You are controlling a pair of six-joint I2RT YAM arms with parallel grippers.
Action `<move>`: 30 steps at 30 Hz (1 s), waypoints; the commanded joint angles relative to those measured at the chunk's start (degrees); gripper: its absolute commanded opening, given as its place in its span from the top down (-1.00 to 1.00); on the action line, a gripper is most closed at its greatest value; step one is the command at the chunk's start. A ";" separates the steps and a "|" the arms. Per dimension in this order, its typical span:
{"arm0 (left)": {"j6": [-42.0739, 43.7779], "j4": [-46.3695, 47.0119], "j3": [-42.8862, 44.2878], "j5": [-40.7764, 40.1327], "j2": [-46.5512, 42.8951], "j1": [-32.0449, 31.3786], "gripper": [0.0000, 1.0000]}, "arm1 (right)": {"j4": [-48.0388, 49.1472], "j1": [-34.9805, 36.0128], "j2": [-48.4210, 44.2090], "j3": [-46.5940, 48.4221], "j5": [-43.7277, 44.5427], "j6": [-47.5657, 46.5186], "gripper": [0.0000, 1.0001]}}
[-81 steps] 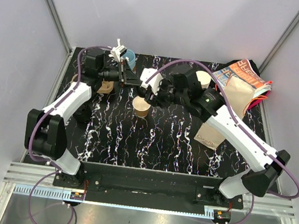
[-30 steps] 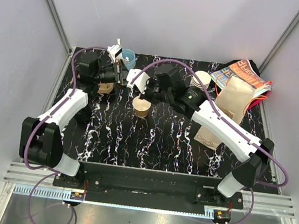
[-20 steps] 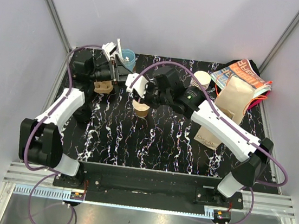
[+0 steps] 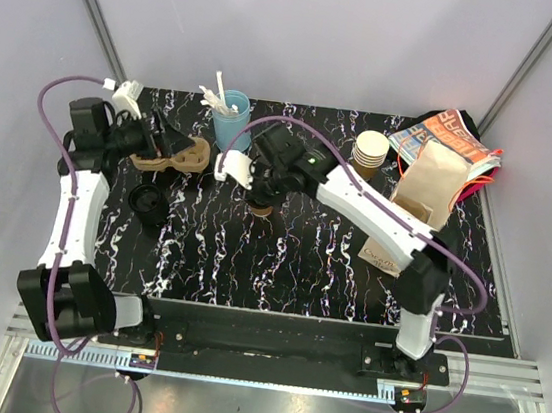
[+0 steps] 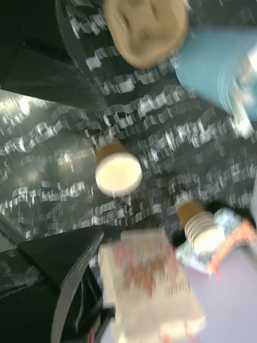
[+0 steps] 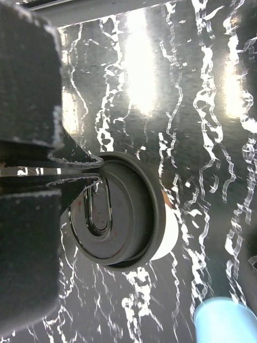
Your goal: Pack the takeout coffee
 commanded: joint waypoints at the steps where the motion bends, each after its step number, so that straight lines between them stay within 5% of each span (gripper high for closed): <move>1: 8.75 1.11 -5.44 -10.89 -4.01 1.77 -0.87 | -8.60 0.50 6.32 8.80 1.42 -2.38 0.99; 13: 9.90 -1.79 -7.56 -15.91 -6.39 2.91 -0.98 | -27.86 -1.08 28.20 39.40 6.52 -3.87 0.95; 30: 9.20 0.50 -9.93 -15.04 -8.50 3.09 -0.98 | -26.72 -1.78 30.67 37.21 9.95 -5.72 0.95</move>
